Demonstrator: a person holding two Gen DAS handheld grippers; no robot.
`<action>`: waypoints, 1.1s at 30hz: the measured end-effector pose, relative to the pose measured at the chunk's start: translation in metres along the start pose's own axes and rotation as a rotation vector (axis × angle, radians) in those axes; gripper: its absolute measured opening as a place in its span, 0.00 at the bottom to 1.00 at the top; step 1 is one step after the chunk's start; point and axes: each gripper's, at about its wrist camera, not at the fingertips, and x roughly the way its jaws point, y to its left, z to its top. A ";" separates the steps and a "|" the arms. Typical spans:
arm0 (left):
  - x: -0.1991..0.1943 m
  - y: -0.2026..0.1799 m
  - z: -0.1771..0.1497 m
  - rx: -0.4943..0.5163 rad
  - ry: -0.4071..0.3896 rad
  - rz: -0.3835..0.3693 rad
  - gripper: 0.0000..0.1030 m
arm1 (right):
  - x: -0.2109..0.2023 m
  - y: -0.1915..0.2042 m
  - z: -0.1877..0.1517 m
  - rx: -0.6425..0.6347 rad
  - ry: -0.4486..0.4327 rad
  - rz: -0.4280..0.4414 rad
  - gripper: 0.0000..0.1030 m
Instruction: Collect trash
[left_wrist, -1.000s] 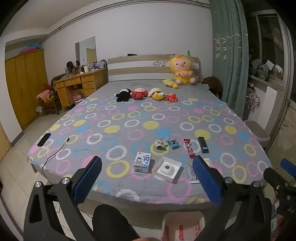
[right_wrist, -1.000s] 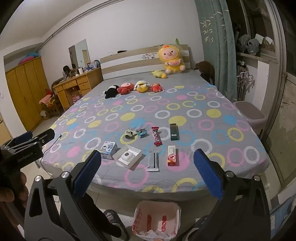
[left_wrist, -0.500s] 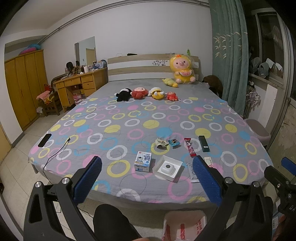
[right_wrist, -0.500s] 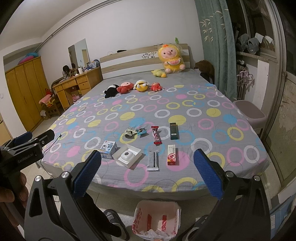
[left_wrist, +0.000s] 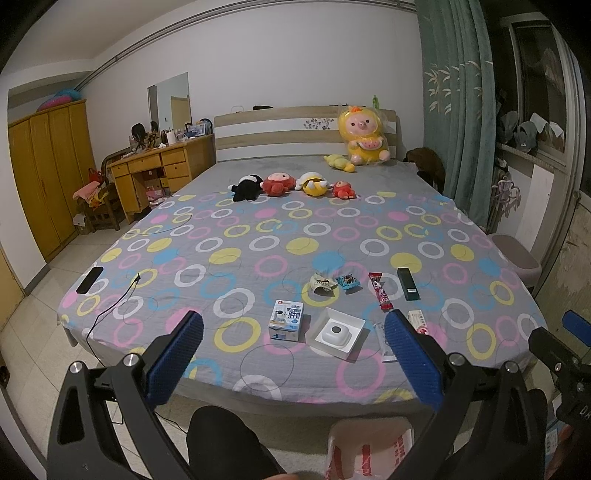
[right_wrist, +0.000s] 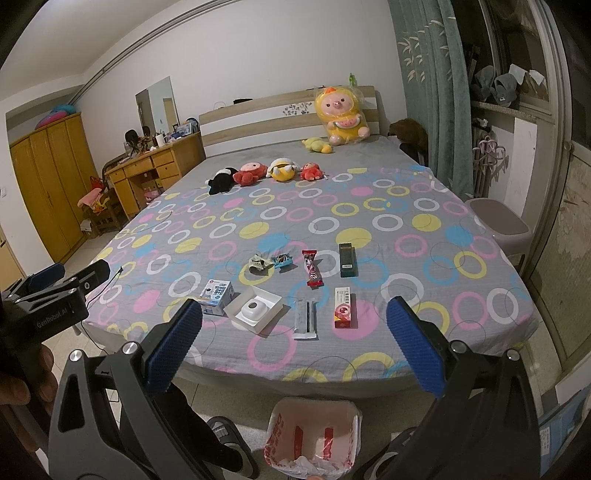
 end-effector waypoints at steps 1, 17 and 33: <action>0.000 0.000 0.000 0.001 0.000 0.000 0.94 | 0.000 0.000 0.000 0.000 0.002 0.000 0.95; 0.001 0.007 -0.004 0.002 0.002 0.002 0.94 | 0.001 0.000 -0.001 0.001 0.000 -0.001 0.95; -0.001 0.010 -0.007 0.006 0.004 0.004 0.94 | 0.002 0.000 -0.001 0.001 0.002 -0.001 0.95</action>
